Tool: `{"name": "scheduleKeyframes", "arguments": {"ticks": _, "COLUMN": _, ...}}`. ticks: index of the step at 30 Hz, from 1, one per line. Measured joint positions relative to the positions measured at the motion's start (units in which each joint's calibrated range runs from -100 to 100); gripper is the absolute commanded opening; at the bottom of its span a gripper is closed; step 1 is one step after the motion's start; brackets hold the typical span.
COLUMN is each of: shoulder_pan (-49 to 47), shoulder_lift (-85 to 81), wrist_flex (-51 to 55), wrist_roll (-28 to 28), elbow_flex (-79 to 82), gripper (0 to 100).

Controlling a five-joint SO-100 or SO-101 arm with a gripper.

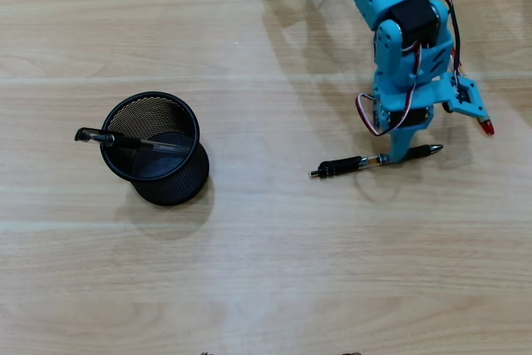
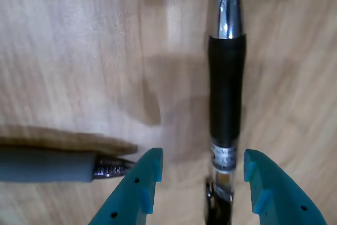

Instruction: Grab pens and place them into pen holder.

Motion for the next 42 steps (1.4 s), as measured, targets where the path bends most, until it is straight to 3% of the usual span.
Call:
{"name": "scheduleKeyframes", "arguments": {"ticks": 6, "shoulder_pan": -0.3, "shoulder_lift": 7.4, "wrist_flex": 0.0, "wrist_roll": 0.1, "elbow_flex": -8.6, "gripper": 13}}
{"name": "scheduleKeyframes", "arguments": {"ticks": 13, "shoulder_pan": 0.1, "shoulder_lift": 9.6, "wrist_flex": -0.6, "wrist_roll": 0.1, "elbow_flex": -10.4, "gripper": 2}}
{"name": "scheduleKeyframes", "arguments": {"ticks": 20, "shoulder_pan": 0.1, "shoulder_lift": 9.6, "wrist_flex": -0.3, "wrist_roll": -0.2, "elbow_flex": -10.7, "gripper": 2}}
{"name": "scheduleKeyframes", "arguments": {"ticks": 27, "shoulder_pan": 1.0, "shoulder_lift": 5.8, "wrist_flex": 0.3, "wrist_roll": -4.5, "elbow_flex": -11.9, "gripper": 2}}
{"name": "scheduleKeyframes", "arguments": {"ticks": 32, "shoulder_pan": 4.3, "shoulder_lift": -6.7, "wrist_flex": -4.7, "wrist_roll": -8.1, "elbow_flex": -14.3, "gripper": 2}}
{"name": "scheduleKeyframes", "arguments": {"ticks": 42, "shoulder_pan": 19.5, "shoulder_lift": -27.4, "wrist_flex": -15.3, "wrist_roll": -21.6, "elbow_flex": -5.7, "gripper": 2}}
